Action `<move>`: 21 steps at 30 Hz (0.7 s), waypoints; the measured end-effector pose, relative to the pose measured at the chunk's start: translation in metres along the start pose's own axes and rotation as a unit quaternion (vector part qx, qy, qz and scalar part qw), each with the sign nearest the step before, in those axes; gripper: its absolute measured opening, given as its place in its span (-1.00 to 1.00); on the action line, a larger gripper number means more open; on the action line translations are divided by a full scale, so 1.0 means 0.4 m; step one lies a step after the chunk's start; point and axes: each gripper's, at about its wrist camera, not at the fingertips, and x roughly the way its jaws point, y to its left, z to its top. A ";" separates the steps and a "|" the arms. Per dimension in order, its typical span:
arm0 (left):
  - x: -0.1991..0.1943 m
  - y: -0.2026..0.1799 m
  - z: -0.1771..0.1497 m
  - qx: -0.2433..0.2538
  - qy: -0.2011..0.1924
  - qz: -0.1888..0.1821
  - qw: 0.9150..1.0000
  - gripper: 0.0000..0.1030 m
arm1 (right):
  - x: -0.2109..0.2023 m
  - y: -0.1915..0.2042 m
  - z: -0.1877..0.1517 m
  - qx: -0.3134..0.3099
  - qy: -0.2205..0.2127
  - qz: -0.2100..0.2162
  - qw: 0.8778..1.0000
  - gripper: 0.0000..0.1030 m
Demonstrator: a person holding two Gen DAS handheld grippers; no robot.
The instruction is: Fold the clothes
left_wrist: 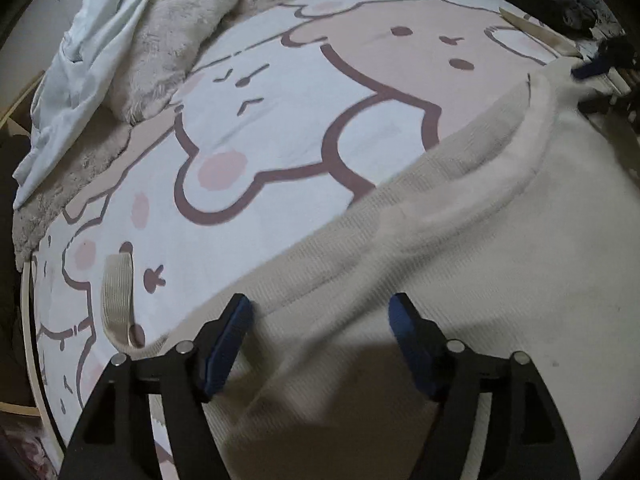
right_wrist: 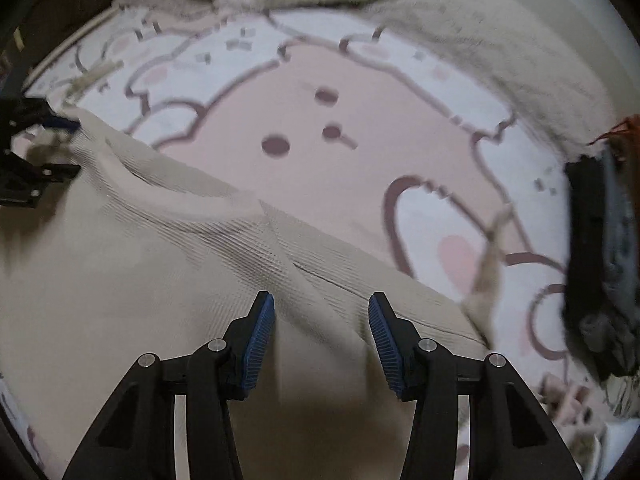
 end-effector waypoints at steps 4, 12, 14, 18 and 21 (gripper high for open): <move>-0.014 0.004 -0.009 -0.024 0.004 -0.064 0.998 -0.88 | 0.030 0.011 -0.015 0.000 0.010 0.029 1.000 -0.59; -0.101 -0.018 0.023 0.001 -0.075 -0.035 0.997 -0.91 | -0.081 -0.025 -0.043 0.033 -0.043 -0.018 0.998 -0.89; -0.075 -0.018 0.042 -0.004 -0.062 -0.028 0.998 -0.84 | -0.057 -0.037 -0.037 0.039 -0.031 -0.022 0.999 -0.89; -0.035 0.001 0.044 -0.031 -0.019 -0.007 0.999 -0.28 | 0.006 -0.038 -0.034 0.045 -0.004 -0.052 0.998 -0.53; -0.112 0.060 0.008 -0.078 -0.046 -0.009 0.996 0.14 | -0.054 -0.059 -0.050 0.074 -0.048 -0.080 0.993 0.59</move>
